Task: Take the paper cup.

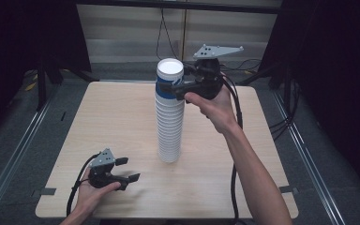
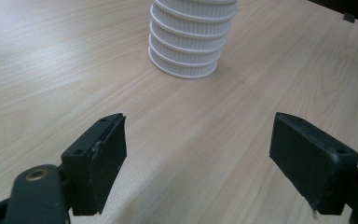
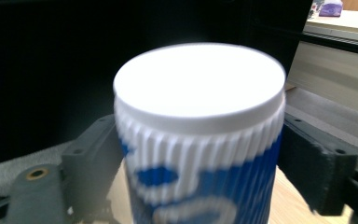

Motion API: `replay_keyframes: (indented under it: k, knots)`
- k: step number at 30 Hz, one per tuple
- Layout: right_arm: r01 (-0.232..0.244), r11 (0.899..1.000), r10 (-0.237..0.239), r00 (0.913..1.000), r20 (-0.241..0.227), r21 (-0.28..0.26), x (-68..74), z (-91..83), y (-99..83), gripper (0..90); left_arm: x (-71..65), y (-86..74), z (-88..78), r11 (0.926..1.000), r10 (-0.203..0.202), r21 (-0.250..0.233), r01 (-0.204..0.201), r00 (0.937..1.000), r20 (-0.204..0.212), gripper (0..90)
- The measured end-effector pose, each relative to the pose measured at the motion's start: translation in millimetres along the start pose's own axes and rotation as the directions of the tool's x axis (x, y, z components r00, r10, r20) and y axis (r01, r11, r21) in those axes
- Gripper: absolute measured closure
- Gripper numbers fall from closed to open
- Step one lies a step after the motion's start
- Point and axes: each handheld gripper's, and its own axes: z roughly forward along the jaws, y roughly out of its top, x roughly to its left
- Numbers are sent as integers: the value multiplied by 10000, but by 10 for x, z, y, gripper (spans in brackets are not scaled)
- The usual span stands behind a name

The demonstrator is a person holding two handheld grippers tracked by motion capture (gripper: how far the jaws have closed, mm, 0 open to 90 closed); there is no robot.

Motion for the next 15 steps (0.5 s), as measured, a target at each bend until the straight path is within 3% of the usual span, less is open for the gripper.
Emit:
replay_keyframes:
  k: [4,15]
  knots:
    - [-21,10000,21,10000,-74,38,-1,39,27,241,-6,-4,-9,10000,65,33,-65,10000,20,188]
    - [56,10000,-56,10000,-16,5,-1,23,37,257,1,-8,-8,10000,8,36,-8,10000,1,190]
